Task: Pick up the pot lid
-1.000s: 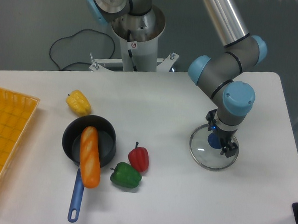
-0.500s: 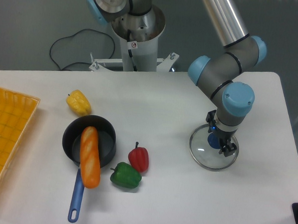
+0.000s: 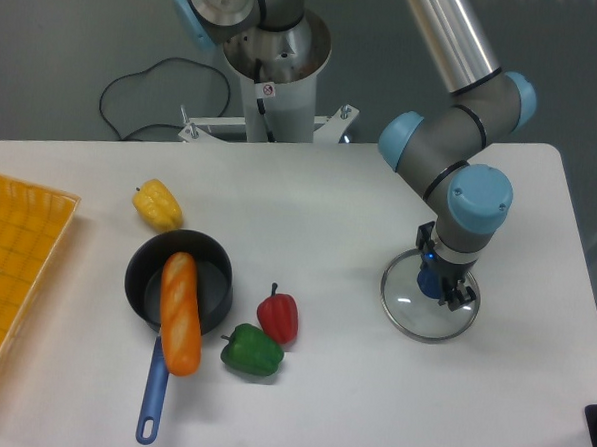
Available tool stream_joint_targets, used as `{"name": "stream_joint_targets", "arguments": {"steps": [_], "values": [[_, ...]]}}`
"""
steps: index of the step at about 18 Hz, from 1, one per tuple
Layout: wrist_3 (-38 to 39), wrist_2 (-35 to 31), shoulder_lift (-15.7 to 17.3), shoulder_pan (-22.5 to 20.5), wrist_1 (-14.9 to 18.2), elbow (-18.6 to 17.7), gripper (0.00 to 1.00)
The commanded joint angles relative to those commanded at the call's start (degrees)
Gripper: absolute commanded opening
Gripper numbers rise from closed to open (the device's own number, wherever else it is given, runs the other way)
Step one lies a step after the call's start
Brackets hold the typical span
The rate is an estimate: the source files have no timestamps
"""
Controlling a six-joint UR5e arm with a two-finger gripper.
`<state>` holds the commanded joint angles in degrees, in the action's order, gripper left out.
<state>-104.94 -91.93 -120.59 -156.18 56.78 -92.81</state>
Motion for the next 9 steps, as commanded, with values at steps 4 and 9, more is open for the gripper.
{"name": "stream_joint_targets", "arguments": {"steps": [4, 9], "values": [[0.00, -0.88, 0.09, 0.26, 0.53, 1.49, 0.59], [0.17, -0.88, 0.44, 0.70, 3.78, 3.34, 0.59]]}}
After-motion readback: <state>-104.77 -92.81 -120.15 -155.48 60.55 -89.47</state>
